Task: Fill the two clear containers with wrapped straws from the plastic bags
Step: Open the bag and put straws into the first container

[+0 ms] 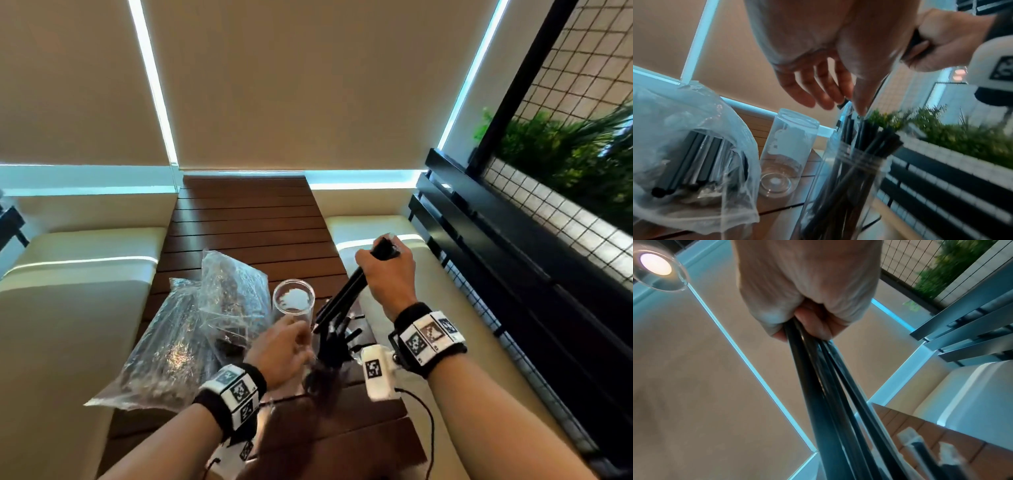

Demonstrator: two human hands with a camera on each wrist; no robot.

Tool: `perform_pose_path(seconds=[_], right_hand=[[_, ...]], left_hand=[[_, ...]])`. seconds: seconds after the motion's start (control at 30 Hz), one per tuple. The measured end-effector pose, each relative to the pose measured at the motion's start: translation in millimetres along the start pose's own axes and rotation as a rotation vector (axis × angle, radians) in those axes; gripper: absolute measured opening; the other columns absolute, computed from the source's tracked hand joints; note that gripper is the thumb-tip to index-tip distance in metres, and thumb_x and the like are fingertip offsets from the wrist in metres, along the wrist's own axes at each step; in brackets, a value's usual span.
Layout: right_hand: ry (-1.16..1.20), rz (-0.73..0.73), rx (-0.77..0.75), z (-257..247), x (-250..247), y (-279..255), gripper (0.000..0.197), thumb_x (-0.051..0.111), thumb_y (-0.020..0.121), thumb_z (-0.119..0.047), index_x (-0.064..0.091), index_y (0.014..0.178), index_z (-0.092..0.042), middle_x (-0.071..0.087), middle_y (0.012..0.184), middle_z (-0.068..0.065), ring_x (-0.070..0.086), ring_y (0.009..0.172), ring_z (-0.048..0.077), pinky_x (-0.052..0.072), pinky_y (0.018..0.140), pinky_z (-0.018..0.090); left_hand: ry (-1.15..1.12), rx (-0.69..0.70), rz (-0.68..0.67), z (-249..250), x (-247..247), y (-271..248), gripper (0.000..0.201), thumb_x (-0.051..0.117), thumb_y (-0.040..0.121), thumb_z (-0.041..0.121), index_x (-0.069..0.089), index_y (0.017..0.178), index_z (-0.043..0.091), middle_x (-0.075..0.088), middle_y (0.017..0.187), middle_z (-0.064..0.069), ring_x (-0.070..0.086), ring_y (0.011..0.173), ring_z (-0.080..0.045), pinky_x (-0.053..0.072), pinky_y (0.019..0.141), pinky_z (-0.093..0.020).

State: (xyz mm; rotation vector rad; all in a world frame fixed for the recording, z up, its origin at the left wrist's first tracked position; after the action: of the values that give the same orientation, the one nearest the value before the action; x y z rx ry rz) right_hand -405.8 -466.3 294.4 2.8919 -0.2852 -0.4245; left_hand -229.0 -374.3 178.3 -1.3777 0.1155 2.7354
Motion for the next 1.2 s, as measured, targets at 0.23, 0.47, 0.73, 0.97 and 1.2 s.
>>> perform_pose_path(seconds=[0.23,0.47,0.73,0.97,1.2], right_hand=[[0.009,0.001,0.048,17.8,-4.1,-2.0,0.019,0.07,0.074,-0.012,0.051,0.072,-0.011,0.05,0.063,-0.003,0.047,0.046,-0.001,0.041,0.046,0.011],[0.426,0.032,0.253,18.8,8.6,13.1,0.018,0.069,0.073,-0.011,0.052,0.074,-0.017,0.051,0.068,0.001,0.05,0.064,0.015,0.045,0.062,0.031],[0.314,0.068,0.573,85.5,25.6,-4.0,0.05,0.073,0.056,-0.025,0.06,0.098,-0.001,0.063,0.077,0.01,0.062,0.06,0.021,0.053,0.056,0.03],[0.259,0.08,0.433,85.5,-2.2,11.0,0.02,0.068,0.071,-0.016,0.052,0.082,-0.011,0.049,0.069,0.001,0.048,0.058,0.013,0.043,0.05,0.026],[0.037,0.077,0.356,93.4,-13.7,13.0,0.021,0.068,0.075,-0.021,0.058,0.087,-0.008,0.06,0.085,0.008,0.058,0.068,0.018,0.045,0.053,0.024]], left_hand=[[0.259,0.18,-0.202,5.6,45.0,6.6,0.025,0.043,0.093,0.034,0.066,0.1,0.028,0.048,0.115,0.002,0.051,0.103,-0.017,0.05,0.091,-0.033],[0.284,0.142,-0.188,-11.1,54.3,12.6,0.026,0.046,0.092,0.027,0.068,0.107,0.03,0.046,0.127,0.003,0.057,0.109,-0.02,0.052,0.092,-0.04],[0.355,0.199,-0.243,-7.3,48.4,0.2,0.048,0.03,0.091,0.031,0.046,0.135,0.036,0.034,0.151,0.006,0.047,0.129,-0.022,0.049,0.097,-0.044],[0.431,0.18,-0.231,-6.0,48.8,-2.2,0.04,0.04,0.094,0.027,0.048,0.133,0.032,0.032,0.145,0.001,0.054,0.113,-0.028,0.051,0.09,-0.045],[0.337,0.217,-0.24,-8.9,47.1,2.4,0.032,0.037,0.097,0.025,0.056,0.122,0.021,0.032,0.149,-0.003,0.054,0.123,-0.022,0.049,0.1,-0.039]])
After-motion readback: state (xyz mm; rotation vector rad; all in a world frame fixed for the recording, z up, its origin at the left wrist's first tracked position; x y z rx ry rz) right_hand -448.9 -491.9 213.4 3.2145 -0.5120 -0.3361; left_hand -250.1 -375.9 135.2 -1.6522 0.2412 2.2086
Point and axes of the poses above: each hand's wrist, its own y-axis towards the middle knuckle, its own x-axis out of the palm, z = x × y, the point moved 4 cm from there along y, towards the middle knuckle
